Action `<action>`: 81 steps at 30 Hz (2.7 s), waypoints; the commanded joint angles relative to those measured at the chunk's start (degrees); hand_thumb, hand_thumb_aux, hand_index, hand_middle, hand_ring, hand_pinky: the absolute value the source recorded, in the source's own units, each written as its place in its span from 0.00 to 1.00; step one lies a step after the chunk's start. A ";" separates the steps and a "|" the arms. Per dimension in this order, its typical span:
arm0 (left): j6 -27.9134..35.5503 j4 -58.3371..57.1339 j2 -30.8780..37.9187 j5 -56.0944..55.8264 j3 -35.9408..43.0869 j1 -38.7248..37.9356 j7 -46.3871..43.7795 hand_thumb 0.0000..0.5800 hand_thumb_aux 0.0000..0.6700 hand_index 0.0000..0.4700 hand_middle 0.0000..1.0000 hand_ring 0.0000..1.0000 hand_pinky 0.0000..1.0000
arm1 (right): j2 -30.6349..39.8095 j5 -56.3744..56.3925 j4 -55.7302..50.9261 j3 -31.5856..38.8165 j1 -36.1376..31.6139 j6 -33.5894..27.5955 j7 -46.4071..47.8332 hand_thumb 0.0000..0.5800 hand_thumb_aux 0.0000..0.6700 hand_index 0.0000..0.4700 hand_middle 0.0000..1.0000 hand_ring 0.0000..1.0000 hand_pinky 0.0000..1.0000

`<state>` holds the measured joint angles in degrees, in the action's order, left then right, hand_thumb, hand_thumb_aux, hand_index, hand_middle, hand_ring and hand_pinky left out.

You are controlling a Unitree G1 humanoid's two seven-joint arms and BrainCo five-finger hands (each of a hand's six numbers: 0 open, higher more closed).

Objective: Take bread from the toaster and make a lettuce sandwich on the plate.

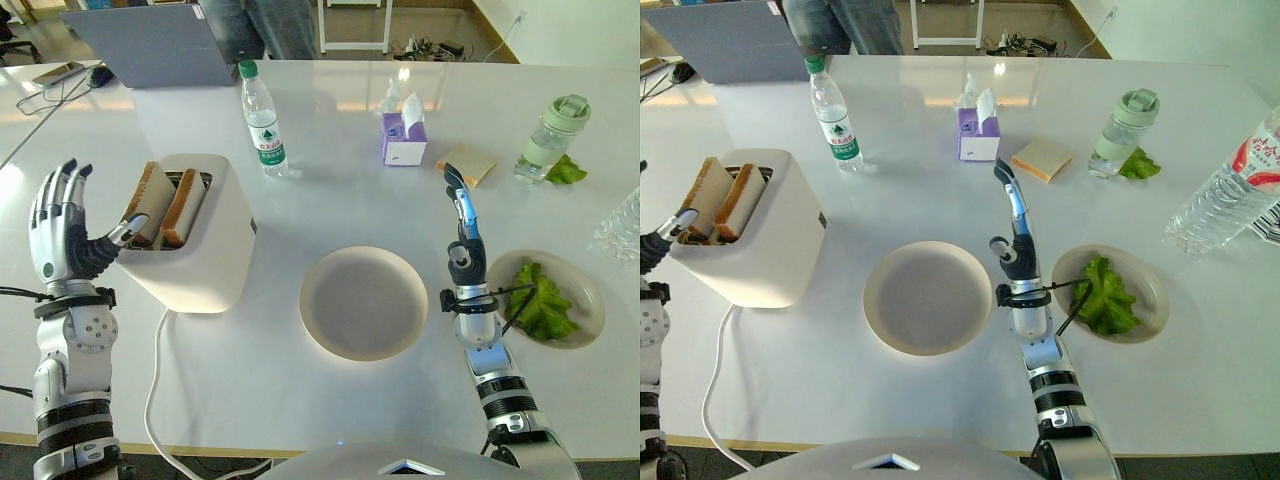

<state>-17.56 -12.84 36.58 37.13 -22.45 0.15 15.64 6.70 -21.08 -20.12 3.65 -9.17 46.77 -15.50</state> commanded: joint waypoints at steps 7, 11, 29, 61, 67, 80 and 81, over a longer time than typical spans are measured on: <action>3.45 -3.21 7.02 -1.65 6.90 -3.88 -9.51 0.97 0.82 0.82 0.00 0.00 0.00 | 0.46 -1.02 -0.36 0.77 -0.51 0.49 -0.19 0.00 0.00 0.00 0.00 0.00 0.00; 4.17 -2.96 8.93 -2.96 8.33 -6.37 -12.27 1.00 1.00 1.00 0.00 0.00 0.00 | 0.69 -0.91 -0.06 0.71 -0.03 0.70 -0.14 0.00 0.00 0.00 0.00 0.00 0.00; -10.93 8.19 -9.77 -17.74 -2.85 10.69 23.48 1.00 1.00 1.00 1.00 1.00 1.00 | 0.70 -1.65 -0.33 0.76 -0.24 0.49 -1.30 0.00 0.00 0.00 0.00 0.00 0.00; -12.88 -3.28 -25.61 -13.44 35.83 -5.63 -6.66 0.05 0.03 0.03 0.00 0.00 0.00 | 24.68 -19.25 -0.89 -17.51 15.38 -16.28 -20.72 0.00 0.00 0.00 0.00 0.00 0.00; -12.38 1.72 -20.94 -1.01 33.97 -5.13 1.96 0.00 0.00 0.00 0.00 0.00 0.00 | 29.35 -26.07 -4.27 -12.96 16.21 -22.52 -22.49 0.00 0.00 0.00 0.00 0.00 0.00; -12.28 6.34 -18.15 5.22 33.43 -5.31 9.48 0.00 0.00 0.00 0.00 0.00 0.00 | 33.91 -24.95 -7.95 -4.46 19.98 -32.35 -11.38 0.88 0.65 0.65 0.00 0.00 0.00; -12.26 6.36 -18.10 5.07 33.38 -5.40 9.49 0.00 0.00 0.00 0.00 0.00 0.00 | 34.09 -24.72 -7.42 -4.31 20.28 -32.57 -11.13 0.92 0.71 0.71 0.00 0.00 0.00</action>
<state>-30.03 -6.84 17.64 42.13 11.19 -4.56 25.11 39.86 -46.31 -28.01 -1.55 9.31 15.45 -28.29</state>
